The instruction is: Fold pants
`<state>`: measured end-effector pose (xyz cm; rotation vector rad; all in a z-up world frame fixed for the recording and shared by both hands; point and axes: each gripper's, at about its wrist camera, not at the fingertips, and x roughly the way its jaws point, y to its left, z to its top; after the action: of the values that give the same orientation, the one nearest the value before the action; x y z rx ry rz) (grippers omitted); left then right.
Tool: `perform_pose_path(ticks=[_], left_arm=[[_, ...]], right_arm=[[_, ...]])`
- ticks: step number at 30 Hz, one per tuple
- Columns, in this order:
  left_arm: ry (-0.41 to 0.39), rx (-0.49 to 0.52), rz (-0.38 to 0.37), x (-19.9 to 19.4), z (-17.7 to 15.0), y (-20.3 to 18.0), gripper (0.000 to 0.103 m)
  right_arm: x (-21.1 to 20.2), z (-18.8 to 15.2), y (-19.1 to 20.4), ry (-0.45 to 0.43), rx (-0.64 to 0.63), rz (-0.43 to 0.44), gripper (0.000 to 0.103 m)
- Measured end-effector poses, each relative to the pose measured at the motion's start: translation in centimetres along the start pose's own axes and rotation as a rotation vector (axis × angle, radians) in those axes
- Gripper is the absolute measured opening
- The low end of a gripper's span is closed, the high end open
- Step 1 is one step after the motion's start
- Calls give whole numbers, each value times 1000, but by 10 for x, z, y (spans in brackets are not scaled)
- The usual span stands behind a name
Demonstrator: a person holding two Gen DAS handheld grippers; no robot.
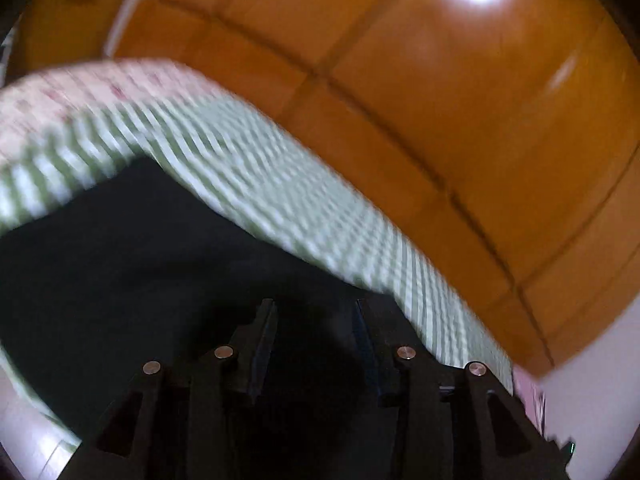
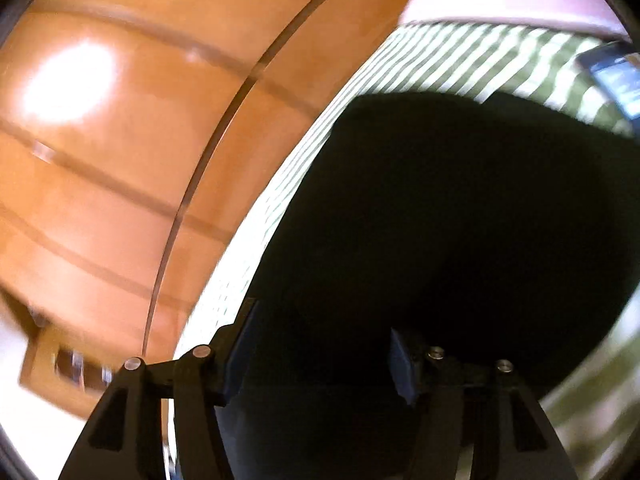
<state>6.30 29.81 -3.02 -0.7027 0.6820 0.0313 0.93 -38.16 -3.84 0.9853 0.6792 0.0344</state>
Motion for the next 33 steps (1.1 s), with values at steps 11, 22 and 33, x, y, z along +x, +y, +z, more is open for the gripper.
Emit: perform_pose_path(ticks=[11,22,33], left_arm=[[91,65,85,37,-38,-9,39],[55,172,179,33,-51,-33,40],[64,128,139,28,-50,-27,40]], right_arm=[[-51,44,30,-150,-130,102,7],[-70,-12,-49,-24,-4,-125,9],[-90,26,22,-179,-191,61,9]])
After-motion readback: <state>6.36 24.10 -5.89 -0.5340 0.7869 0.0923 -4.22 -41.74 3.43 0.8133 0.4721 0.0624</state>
